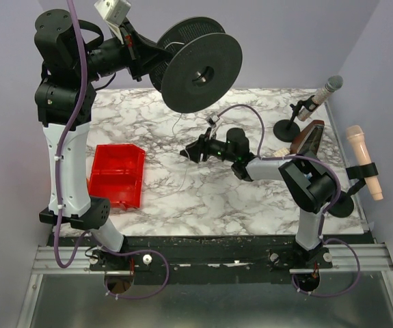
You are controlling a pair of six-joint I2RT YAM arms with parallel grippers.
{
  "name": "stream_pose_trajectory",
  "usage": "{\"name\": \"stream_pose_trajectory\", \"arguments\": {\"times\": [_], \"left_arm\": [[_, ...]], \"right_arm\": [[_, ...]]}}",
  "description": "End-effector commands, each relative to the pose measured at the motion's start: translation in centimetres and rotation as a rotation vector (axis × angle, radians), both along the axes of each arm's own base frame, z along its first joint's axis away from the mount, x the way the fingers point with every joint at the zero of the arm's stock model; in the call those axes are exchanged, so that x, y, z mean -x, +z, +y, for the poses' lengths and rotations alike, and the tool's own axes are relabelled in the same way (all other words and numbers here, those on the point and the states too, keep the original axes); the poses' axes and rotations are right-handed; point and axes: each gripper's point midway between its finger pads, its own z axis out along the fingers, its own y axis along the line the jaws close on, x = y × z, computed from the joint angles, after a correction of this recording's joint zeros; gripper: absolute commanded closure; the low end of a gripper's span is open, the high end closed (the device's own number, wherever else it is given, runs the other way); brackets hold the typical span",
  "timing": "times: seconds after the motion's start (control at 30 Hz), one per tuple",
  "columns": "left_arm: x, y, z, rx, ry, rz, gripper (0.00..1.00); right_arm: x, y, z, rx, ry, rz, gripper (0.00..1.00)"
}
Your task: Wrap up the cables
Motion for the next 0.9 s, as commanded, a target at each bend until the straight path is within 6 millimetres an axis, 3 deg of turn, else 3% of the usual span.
{"name": "stream_pose_trajectory", "arguments": {"times": [0.0,0.33,0.47,0.73,0.8,0.87], "left_arm": [[1.8,2.5,0.1,0.024,-0.022,-0.095,1.0],[2.1,2.5,0.1,0.012,-0.025,-0.108,1.0],[2.0,2.4,0.1,0.008,-0.024,-0.112,1.0],[1.7,2.5,0.1,0.009,-0.023,-0.12,1.0],[1.7,2.6,0.1,0.011,-0.025,-0.119,1.0],[1.7,2.7,0.1,0.017,-0.026,-0.12,1.0]], "right_arm": [[-1.1,1.8,0.5,-0.007,-0.051,0.034,0.4],[-0.8,1.8,1.0,0.058,-0.035,0.206,0.33],[-0.6,1.7,-1.1,0.114,-0.082,0.086,0.24],[0.6,0.5,-4.7,0.277,-0.125,-0.192,0.23],[1.4,2.0,-4.3,0.218,-0.133,-0.283,0.23],[3.3,3.1,-2.6,0.161,-0.068,-0.362,0.23]]}}
